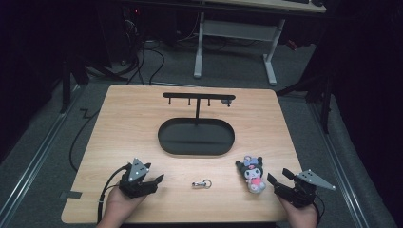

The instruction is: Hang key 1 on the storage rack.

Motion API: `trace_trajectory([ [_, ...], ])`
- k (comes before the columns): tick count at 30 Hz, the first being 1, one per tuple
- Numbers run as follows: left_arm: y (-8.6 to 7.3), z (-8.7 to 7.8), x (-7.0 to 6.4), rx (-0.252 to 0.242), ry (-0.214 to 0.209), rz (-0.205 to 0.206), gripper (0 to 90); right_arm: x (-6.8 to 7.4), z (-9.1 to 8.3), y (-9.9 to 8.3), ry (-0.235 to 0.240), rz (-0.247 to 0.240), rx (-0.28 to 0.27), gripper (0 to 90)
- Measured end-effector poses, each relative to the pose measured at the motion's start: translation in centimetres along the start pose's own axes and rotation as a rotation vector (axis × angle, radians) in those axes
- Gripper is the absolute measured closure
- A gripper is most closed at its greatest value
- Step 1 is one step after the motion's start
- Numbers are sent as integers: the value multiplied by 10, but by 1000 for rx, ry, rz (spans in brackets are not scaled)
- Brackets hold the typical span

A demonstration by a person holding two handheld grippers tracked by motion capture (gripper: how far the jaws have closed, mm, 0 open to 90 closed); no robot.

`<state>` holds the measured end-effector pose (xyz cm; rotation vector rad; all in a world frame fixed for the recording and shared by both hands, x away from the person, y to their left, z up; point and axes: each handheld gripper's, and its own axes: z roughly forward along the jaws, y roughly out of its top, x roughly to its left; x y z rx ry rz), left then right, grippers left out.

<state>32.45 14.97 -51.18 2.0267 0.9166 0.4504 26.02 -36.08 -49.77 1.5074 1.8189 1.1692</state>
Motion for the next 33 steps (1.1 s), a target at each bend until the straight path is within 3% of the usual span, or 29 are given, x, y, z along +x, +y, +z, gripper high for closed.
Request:
trace_trajectory([
  [4,-4,2,4,12,5,13,360,-1,1,-1,-17,-11,3,303],
  [9,-4,3,8,0,-9,-25,382,-4,4,-4,-23,-14,16,312],
  [16,-3,3,7,-8,-17,-34,386,-9,7,-5,-28,-38,21,308],
  [19,-3,3,6,-11,-15,-39,385,-10,7,-4,-36,-97,23,350],
  [23,-4,4,5,-5,-13,-27,378,-10,8,-4,-38,-103,34,386],
  [27,-2,1,4,4,-11,33,366,-8,9,-3,-37,-118,51,404],
  [30,-1,-2,6,15,-22,37,357,-5,8,-2,-59,-137,54,413],
  [33,-7,-11,8,-6,-31,25,357,-2,11,-2,-83,-168,87,446],
])
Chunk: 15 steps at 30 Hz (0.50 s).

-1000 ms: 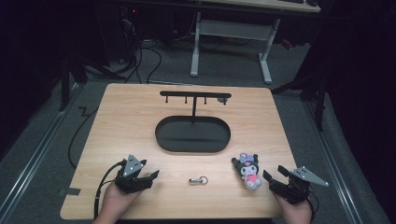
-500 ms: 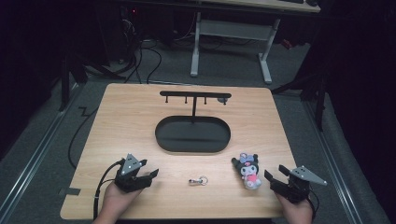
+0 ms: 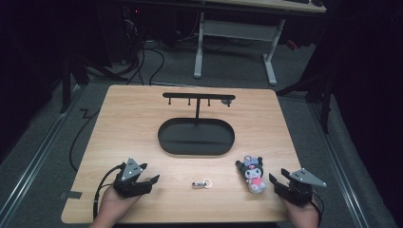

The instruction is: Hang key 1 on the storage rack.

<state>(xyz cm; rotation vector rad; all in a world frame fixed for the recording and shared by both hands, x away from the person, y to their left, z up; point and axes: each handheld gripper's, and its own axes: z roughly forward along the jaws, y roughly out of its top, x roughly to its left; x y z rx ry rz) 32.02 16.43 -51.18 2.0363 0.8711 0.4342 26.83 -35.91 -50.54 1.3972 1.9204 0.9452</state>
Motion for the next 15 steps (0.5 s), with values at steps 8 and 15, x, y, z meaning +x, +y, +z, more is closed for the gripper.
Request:
trace_trajectory([
  [8,-5,0,-4,-8,-25,10,355,10,6,16,0,33,59,401],
  [15,-7,0,-2,-19,-7,54,352,15,13,28,28,41,130,379],
])
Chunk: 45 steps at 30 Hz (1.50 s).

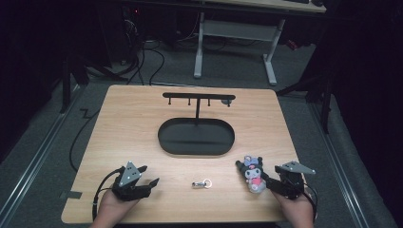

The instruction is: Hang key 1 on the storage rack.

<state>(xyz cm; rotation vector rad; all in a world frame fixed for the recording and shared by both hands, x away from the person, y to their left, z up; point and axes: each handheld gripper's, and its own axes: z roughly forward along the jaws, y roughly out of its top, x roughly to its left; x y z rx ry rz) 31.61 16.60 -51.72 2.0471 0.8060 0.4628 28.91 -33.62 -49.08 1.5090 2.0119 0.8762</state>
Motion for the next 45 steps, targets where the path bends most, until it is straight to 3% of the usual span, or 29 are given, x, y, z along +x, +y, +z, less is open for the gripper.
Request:
trace_trajectory([
  [9,-2,0,1,-4,-11,-5,350,-9,-2,5,-27,46,91,369],
  [13,-1,-1,-2,-9,-34,4,351,-13,-2,8,-30,31,147,372],
  [20,-1,3,-4,-5,-48,15,351,-14,-1,9,-14,13,189,377],
  [27,0,6,-8,7,-55,48,351,-15,-1,14,-16,-39,284,367],
  [30,0,6,-9,7,-56,55,350,-16,-1,15,-7,-41,312,367],
  [31,0,6,-9,8,-60,57,351,-16,-2,17,-6,-47,352,364],
  [35,-1,5,-8,10,-57,64,350,-14,-5,21,27,-52,411,359],
  [45,-1,5,-6,12,-58,64,350,1,-21,27,71,-65,499,333],
])
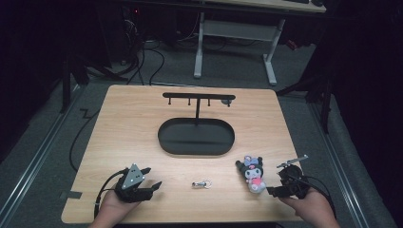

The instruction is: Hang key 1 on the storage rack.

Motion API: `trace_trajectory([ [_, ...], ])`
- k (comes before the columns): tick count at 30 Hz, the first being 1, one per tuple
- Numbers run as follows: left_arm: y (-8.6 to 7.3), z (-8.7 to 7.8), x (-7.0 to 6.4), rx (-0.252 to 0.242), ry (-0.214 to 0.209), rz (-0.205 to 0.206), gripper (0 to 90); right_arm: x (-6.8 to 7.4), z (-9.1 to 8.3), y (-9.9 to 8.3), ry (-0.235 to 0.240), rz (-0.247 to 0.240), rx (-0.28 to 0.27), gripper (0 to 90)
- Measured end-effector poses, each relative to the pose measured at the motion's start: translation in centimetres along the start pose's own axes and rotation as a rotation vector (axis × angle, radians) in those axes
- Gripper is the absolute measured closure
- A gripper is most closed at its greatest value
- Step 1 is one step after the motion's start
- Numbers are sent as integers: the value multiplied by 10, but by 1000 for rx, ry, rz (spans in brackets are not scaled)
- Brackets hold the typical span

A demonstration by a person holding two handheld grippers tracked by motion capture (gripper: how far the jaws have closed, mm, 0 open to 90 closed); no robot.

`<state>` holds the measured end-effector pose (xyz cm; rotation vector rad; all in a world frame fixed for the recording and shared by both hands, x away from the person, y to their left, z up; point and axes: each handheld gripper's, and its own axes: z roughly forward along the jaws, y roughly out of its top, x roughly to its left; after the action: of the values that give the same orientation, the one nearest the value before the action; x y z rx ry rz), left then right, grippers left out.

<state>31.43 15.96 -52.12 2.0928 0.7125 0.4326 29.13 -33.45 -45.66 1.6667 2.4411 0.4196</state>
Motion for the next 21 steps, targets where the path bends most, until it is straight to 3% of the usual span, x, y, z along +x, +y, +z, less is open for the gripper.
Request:
trace_trajectory([
  [8,0,1,-1,6,-4,9,350,25,-6,10,48,-10,10,218],
  [21,0,2,-2,12,-9,25,349,39,20,32,27,-26,55,186],
])
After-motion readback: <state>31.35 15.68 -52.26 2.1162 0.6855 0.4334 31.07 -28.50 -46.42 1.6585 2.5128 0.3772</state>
